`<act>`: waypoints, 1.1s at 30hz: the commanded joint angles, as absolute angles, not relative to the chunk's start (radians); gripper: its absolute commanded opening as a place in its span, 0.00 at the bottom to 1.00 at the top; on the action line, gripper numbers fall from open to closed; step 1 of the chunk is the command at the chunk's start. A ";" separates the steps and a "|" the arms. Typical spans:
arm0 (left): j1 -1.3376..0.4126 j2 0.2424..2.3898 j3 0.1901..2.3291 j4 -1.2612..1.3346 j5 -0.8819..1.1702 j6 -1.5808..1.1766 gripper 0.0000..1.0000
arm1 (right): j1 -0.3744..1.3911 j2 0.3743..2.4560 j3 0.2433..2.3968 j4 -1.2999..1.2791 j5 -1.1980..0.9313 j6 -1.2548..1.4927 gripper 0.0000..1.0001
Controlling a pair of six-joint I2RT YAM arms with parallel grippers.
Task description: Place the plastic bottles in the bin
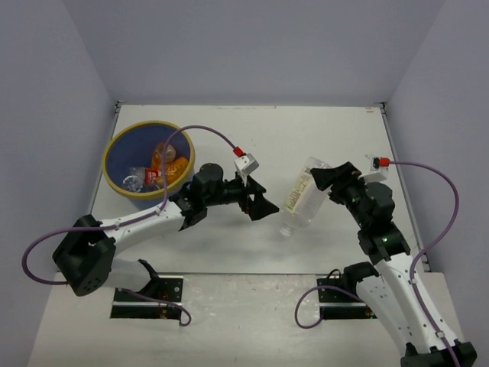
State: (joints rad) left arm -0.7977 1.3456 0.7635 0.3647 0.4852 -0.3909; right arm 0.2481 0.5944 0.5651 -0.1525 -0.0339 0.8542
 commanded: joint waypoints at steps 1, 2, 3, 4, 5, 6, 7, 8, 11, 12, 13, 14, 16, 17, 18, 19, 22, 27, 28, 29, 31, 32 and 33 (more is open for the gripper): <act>-0.848 1.391 0.761 0.463 0.506 -0.416 1.00 | 0.247 0.592 0.595 -0.172 0.025 0.977 0.00; -0.857 1.405 0.768 0.460 0.497 -0.416 1.00 | 0.247 0.599 0.607 -0.194 0.030 0.990 0.00; -0.868 1.422 0.776 0.457 0.487 -0.418 1.00 | 0.247 0.608 0.621 -0.219 0.036 1.003 0.00; -0.879 1.431 0.782 0.456 0.484 -0.420 1.00 | 0.247 0.613 0.629 -0.233 0.042 1.009 0.00; -0.887 1.442 0.791 0.453 0.483 -0.422 1.00 | 0.247 0.617 0.634 -0.241 0.048 1.018 0.00; -0.897 1.459 0.804 0.445 0.483 -0.422 1.00 | 0.245 0.620 0.637 -0.245 0.058 1.031 0.00; -0.901 1.470 0.812 0.441 0.482 -0.423 1.00 | 0.246 0.620 0.638 -0.241 0.069 1.035 0.00; -0.906 1.484 0.818 0.438 0.480 -0.423 1.00 | 0.247 0.620 0.638 -0.239 0.080 1.041 0.00; -0.920 1.512 0.828 0.423 0.462 -0.425 1.00 | 0.247 0.615 0.634 -0.239 0.134 1.079 0.00; -0.923 1.517 0.830 0.420 0.460 -0.427 1.00 | 0.247 0.611 0.629 -0.236 0.144 1.094 0.00; -0.925 1.521 0.832 0.419 0.459 -0.430 1.00 | 0.247 0.606 0.622 -0.231 0.150 1.106 0.00; -0.927 1.533 0.836 0.420 0.462 -0.434 1.00 | 0.247 0.601 0.612 -0.225 0.164 1.116 0.00; -0.930 1.546 0.848 0.423 0.463 -0.439 1.00 | 0.245 0.594 0.598 -0.209 0.158 1.134 0.00; -0.930 1.552 0.854 0.424 0.465 -0.441 1.00 | 0.246 0.594 0.596 -0.206 0.153 1.134 0.00; -0.930 1.557 0.860 0.425 0.466 -0.443 1.00 | 0.247 0.594 0.594 -0.203 0.149 1.135 0.00; -0.930 1.565 0.867 0.433 0.479 -0.445 1.00 | 0.247 0.594 0.591 -0.198 0.148 1.132 0.00; -0.930 1.588 0.880 0.455 0.518 -0.451 0.92 | 0.247 0.600 0.588 -0.198 0.147 1.125 0.00; -0.931 1.600 0.891 0.466 0.539 -0.454 0.34 | 0.247 0.623 0.593 -0.209 0.142 1.093 0.00; -0.931 1.600 0.893 0.466 0.544 -0.454 0.21 | 0.247 0.629 0.595 -0.211 0.141 1.088 0.00; -0.931 1.599 0.893 0.465 0.544 -0.454 0.19 | 0.247 0.630 0.595 -0.212 0.141 1.088 0.00; -0.931 1.587 0.893 0.456 0.519 -0.460 0.01 | 0.247 0.642 0.616 -0.215 0.156 1.049 0.38; -0.931 1.580 0.891 0.441 0.501 -0.461 0.00 | 0.247 0.647 0.627 -0.238 0.173 1.021 0.76; -0.931 1.570 0.891 0.439 0.476 -0.462 0.00 | 0.247 0.647 0.641 -0.261 0.196 1.016 0.83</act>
State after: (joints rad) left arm -0.9211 1.6043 0.8490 0.3804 0.4913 -0.4699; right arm 0.2412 0.6307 0.5888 -0.2413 0.1508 1.0709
